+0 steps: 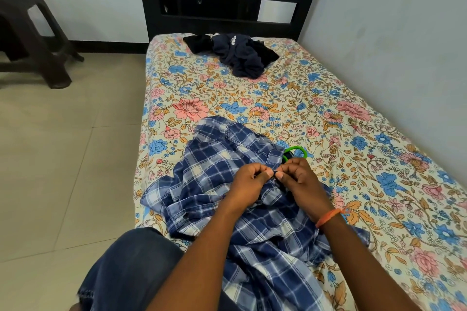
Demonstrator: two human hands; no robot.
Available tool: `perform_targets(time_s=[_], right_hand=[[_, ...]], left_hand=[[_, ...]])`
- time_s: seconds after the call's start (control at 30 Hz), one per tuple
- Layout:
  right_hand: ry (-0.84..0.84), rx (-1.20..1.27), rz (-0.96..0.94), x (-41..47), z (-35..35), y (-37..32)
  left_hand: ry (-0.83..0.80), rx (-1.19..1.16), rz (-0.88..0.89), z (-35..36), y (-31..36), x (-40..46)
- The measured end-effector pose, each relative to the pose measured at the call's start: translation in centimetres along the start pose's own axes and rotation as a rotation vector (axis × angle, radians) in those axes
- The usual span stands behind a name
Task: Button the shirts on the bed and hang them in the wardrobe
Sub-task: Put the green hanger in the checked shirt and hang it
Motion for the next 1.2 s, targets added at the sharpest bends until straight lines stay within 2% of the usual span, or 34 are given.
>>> perform_targets(time_s=[0.17,0.3,0.47,0.53,0.63,0.77,0.9,1.0,1.1,1.2], right_hand=[[-0.13,-0.033,0.061,0.3,0.0,0.1],[-0.168,-0.001,0.137,0.6,-0.5,-0.3],[-0.277,-0.347,0.051,1.2,-0.6,-2.1],[-0.286,-0.307,0.047,1.3,-0.9,-2.5],[-0.259,-0.124,0.063,0.7,-1.0,-2.4],[-0.212,-0.073,0.09,0.1,-0.5,-1.2],[-0.166,-0.016,0.255,0.4,0.2,0.1],[-0.091,0.139,0.363,0.6,0.1,0.4],[-0.018,0.263,0.42,0.6,-0.3,0.4],[-0.02,0.281,0.398,0.3,-0.5,0.3]], left_hand=[[0.006,-0.123,-0.011,0.0,-0.3,-0.2],[0.063,-0.086,0.026,0.0,-0.4,-0.4],[0.148,-0.022,0.099,0.8,-0.4,-1.0],[0.134,-0.082,0.086,0.7,-0.4,-0.9],[0.132,-0.075,0.064,0.1,-0.4,-0.5],[0.157,0.225,0.089,0.6,-0.5,-0.9],[0.29,0.683,0.366,1.1,1.1,-1.8],[0.312,0.802,0.55,1.2,1.9,-2.3],[0.28,0.859,0.601,1.6,1.6,-2.3],[0.27,0.926,0.614,1.9,1.2,-2.1]])
Point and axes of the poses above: each hand's wrist, its own x-axis towards the middle knuckle, its own z-axis out of the palm, y = z × x, the point moved 4 cm from there along x, towards the middle knuckle, and after that the axes turned 1 degree about -x, right-handed, at the moved point
